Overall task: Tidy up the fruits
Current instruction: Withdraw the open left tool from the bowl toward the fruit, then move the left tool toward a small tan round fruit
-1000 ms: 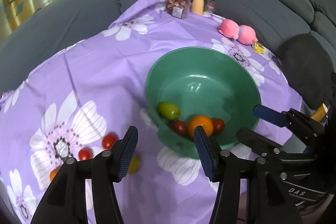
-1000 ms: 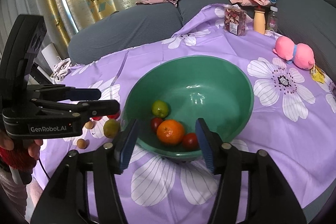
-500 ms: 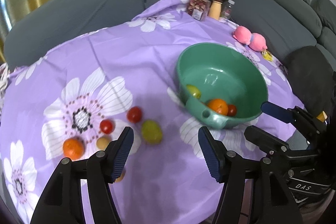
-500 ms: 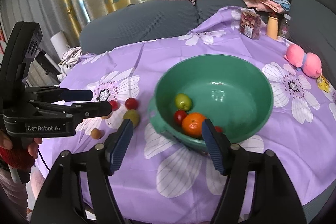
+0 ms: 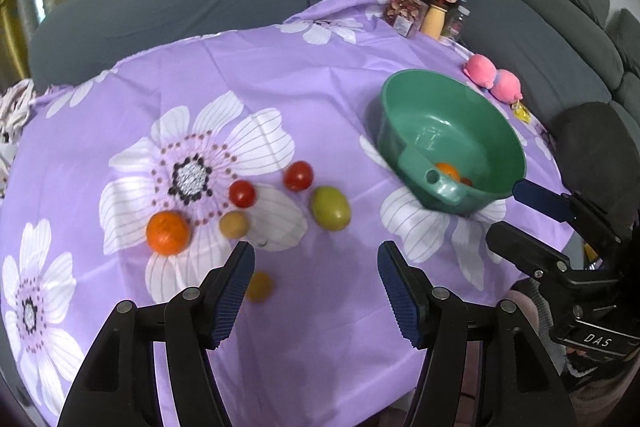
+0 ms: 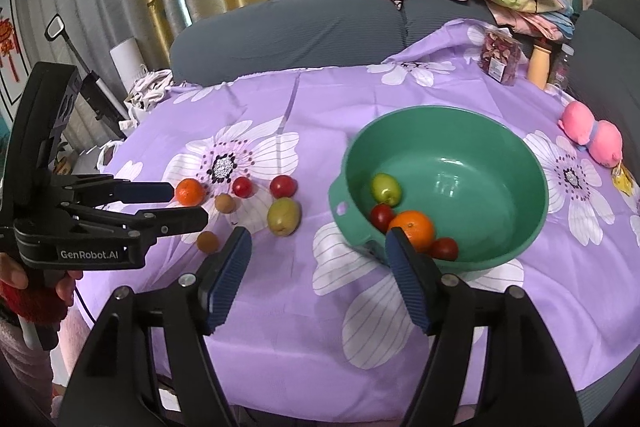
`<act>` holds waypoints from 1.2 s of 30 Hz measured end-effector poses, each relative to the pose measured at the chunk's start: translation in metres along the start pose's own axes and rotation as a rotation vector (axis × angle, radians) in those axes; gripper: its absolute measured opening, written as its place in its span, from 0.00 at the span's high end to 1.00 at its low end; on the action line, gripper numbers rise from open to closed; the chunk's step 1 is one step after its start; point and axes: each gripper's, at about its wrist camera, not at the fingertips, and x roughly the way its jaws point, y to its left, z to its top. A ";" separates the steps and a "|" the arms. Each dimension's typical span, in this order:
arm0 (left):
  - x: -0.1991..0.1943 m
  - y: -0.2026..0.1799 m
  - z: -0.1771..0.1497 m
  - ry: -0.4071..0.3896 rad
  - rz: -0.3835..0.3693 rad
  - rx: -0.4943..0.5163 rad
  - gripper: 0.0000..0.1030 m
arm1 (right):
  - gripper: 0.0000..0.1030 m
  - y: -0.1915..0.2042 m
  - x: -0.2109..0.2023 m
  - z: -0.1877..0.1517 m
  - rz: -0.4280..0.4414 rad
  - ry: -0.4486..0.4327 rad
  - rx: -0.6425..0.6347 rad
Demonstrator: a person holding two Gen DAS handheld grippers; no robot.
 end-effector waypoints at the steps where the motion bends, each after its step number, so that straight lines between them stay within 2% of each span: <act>1: 0.000 0.002 -0.002 0.001 -0.001 -0.005 0.38 | 0.32 0.001 0.001 0.000 0.001 0.003 -0.003; 15: -0.004 0.030 -0.025 0.011 -0.026 -0.059 0.38 | 0.32 0.036 0.010 -0.003 0.009 0.048 -0.064; 36: 0.006 0.066 -0.039 0.048 -0.030 -0.141 0.38 | 0.32 0.075 0.043 -0.011 0.074 0.142 -0.139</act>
